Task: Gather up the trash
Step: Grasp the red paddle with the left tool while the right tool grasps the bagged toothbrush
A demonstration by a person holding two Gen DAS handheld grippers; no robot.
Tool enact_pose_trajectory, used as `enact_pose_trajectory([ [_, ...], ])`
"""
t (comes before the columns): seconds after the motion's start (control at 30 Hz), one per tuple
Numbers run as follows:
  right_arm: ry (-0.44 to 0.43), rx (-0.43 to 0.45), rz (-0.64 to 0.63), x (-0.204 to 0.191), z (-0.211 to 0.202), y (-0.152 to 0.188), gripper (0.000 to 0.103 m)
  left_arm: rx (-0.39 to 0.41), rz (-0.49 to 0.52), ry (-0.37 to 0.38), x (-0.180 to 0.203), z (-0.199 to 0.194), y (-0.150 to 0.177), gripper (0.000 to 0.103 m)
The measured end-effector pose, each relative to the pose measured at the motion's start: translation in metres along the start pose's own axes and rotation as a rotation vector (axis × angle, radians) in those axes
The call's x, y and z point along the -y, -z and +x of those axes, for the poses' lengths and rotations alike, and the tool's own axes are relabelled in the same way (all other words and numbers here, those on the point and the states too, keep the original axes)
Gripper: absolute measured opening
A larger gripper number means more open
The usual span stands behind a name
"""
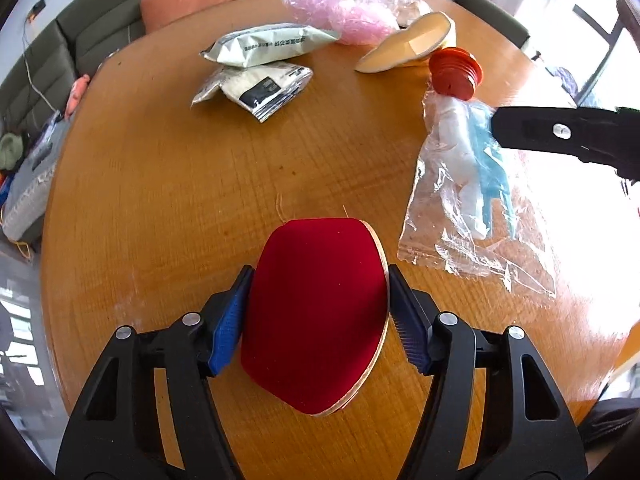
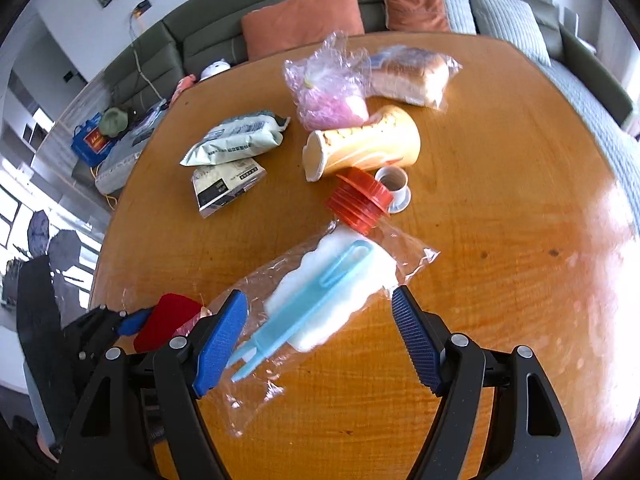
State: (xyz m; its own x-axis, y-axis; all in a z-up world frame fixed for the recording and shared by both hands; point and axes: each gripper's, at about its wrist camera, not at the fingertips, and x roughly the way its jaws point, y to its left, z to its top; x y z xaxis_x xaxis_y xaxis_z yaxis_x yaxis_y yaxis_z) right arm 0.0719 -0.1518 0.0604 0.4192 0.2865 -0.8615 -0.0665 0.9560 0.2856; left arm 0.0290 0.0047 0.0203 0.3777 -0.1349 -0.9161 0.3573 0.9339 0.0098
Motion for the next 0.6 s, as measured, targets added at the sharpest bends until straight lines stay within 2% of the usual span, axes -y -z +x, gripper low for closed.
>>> enact_pose_trajectory([
  [0.1,0.005,-0.031,0.044,-0.005,0.016,-0.005,0.076,0.004,0.017,0.009,0.004,-0.002,0.003,0.063],
  [0.23,0.053,-0.034,0.075,-0.014,0.031,-0.008,0.085,0.008,0.012,0.012,0.004,-0.009,0.01,0.063],
  [0.43,0.201,-0.039,0.049,-0.027,0.058,-0.01,0.088,0.006,-0.015,0.017,-0.002,-0.014,0.017,0.063],
  [0.5,0.234,-0.01,0.009,-0.033,0.056,-0.007,0.072,0.008,-0.038,0.028,-0.01,-0.015,0.02,0.063],
  [0.53,0.232,-0.004,-0.025,-0.037,0.053,-0.006,0.053,0.013,-0.049,0.033,-0.014,-0.017,0.022,0.063],
  [0.6,0.175,-0.01,-0.023,-0.037,0.048,-0.004,0.044,0.023,-0.08,0.045,-0.022,-0.021,0.026,0.063],
])
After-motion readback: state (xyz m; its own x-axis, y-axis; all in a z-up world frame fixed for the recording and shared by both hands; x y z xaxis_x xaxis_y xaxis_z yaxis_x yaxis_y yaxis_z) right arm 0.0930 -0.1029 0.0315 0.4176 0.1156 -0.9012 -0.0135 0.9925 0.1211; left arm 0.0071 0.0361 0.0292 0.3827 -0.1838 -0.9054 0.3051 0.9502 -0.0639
